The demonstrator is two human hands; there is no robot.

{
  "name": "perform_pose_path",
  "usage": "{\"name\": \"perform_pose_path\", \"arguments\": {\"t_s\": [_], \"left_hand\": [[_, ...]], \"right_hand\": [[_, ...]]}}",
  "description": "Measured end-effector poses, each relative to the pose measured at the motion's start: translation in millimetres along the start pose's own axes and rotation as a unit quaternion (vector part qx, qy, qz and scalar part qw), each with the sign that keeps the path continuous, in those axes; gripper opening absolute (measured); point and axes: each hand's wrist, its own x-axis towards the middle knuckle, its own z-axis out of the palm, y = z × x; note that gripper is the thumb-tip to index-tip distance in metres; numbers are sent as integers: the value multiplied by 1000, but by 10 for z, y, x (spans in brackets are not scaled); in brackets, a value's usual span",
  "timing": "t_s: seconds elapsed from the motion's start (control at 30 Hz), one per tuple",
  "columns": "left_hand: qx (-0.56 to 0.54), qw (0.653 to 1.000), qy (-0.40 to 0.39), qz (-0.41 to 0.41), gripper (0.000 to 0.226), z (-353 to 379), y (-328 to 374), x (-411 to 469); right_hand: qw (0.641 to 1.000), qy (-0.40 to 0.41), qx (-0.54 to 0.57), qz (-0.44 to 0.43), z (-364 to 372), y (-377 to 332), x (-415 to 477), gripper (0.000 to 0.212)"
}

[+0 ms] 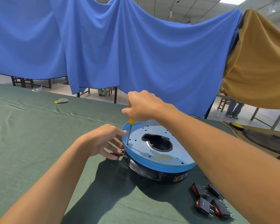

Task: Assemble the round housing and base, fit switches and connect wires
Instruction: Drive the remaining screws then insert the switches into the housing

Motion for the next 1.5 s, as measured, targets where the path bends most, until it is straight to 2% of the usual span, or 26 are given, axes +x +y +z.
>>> {"name": "perform_pose_path", "arguments": {"t_s": [0.1,0.17,0.23,0.3,0.37,0.4,0.47,0.5,0.57,0.63,0.7,0.77,0.83,0.9,1.0,1.03,1.1,1.17,1.23,1.3,1.4,1.43,1.5], "left_hand": [[2,1000,3,-1,32,8,7,-5],[3,1000,3,-1,32,6,10,-9],[2,1000,2,0,32,2,6,-9],[3,1000,1,0,32,5,5,-5],[4,1000,4,0,32,2,6,2],[4,1000,4,0,32,0,7,5],[3,1000,4,-1,32,-4,4,12],[3,1000,4,-2,32,-6,0,15],[3,1000,4,-3,32,-8,-6,20],[4,1000,7,-3,31,-6,-3,20],[4,1000,10,-5,32,0,2,13],[4,1000,9,-6,33,3,2,6],[4,1000,7,-4,33,6,3,2],[5,1000,8,-2,33,6,6,-6],[4,1000,10,-2,34,2,7,-11],[3,1000,8,-2,34,1,6,-11],[6,1000,7,-1,34,4,5,-7],[7,1000,9,-2,34,8,3,-6],[6,1000,11,-3,33,12,5,-2],[7,1000,10,-6,32,14,3,2],[8,1000,12,-5,31,10,8,7],[8,1000,13,-5,30,9,10,5],[7,1000,14,-6,31,13,11,6]], "right_hand": [[998,-55,31,-5,-75,30,-20,28],[999,-17,29,-7,-50,33,-44,24],[1000,26,-9,4,4,28,-71,34],[1000,-14,0,12,-33,29,-88,42],[998,-61,31,1,-101,31,-90,39],[998,-53,32,-8,-108,20,-97,37],[1000,10,1,-16,-44,-3,-107,32],[999,25,-21,-11,-19,-11,-112,35],[1000,-14,-22,-3,-46,-27,-112,41],[998,-60,11,-6,-98,-23,-93,36],[1000,-20,3,-11,-79,-28,-95,27],[1000,14,-24,0,-33,-25,-101,33],[999,-40,2,9,-76,-27,-113,49],[997,-80,22,1,-129,-26,-104,53],[1000,1,-19,-13,-55,-45,-96,36],[999,11,-33,-8,-32,-43,-94,39],[999,-28,-16,2,-58,-37,-94,45],[999,-52,15,4,-87,-24,-85,36],[1000,-2,2,5,-49,-17,-85,24],[1000,17,-22,9,-13,0,-90,26],[997,-79,25,1,-125,3,-104,38],[996,-86,26,-7,-147,0,-100,38],[999,-30,2,-15,-102,-24,-103,30]]}}
